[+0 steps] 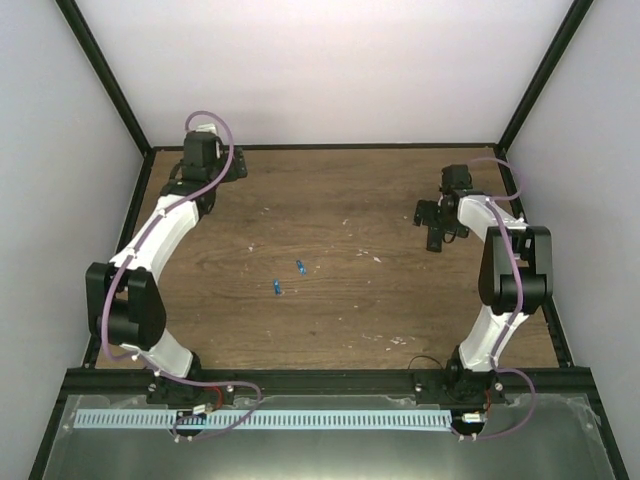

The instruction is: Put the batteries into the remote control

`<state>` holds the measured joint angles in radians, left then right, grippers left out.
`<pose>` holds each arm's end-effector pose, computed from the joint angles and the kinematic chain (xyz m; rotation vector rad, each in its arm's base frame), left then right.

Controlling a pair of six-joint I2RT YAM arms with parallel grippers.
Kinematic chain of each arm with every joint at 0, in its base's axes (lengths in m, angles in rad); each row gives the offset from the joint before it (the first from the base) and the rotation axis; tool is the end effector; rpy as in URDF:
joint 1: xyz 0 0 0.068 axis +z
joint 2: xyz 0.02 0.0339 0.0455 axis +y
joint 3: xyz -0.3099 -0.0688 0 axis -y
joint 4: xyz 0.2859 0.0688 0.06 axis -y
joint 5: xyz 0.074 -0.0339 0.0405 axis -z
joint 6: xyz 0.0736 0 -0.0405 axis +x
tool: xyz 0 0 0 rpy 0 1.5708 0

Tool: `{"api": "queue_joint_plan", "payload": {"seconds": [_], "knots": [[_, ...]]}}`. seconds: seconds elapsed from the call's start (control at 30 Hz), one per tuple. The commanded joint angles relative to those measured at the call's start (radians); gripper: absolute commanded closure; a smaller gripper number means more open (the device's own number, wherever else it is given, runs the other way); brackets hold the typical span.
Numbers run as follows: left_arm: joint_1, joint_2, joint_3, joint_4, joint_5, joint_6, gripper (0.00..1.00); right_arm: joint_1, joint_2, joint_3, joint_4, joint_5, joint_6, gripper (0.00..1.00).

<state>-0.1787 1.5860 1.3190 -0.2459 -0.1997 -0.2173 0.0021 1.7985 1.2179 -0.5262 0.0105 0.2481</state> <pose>0.4392 -0.0645 0.3341 -0.1611 2.0665 -0.0347 0.4280 0.0001 0.1768 0.3320 2.6585 0.0650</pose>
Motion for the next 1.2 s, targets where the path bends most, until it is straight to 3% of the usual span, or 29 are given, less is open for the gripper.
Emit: {"api": "queue_joint_plan", "payload": {"seconds": [0.0,0.23,0.57,0.9,1.17], "knots": [[-0.003,0.037,0.052,-0.024,0.028,-0.013,0.0,0.008,0.032,0.027,-0.037,-0.001,0.023,0.01],[-0.003,0.083,0.094,-0.034,0.042,-0.002,0.0,0.019,0.071,-0.008,-0.029,0.032,0.029,0.01],[-0.003,0.109,0.118,-0.053,0.046,-0.001,0.0,0.021,0.106,-0.025,-0.025,0.017,0.027,0.17],[-0.003,0.113,0.121,-0.065,0.051,-0.005,0.0,0.021,0.123,-0.041,-0.032,0.032,0.01,0.17],[-0.003,0.123,0.134,-0.078,0.061,-0.011,0.0,0.021,0.15,0.017,-0.133,0.047,-0.039,0.18]]}}
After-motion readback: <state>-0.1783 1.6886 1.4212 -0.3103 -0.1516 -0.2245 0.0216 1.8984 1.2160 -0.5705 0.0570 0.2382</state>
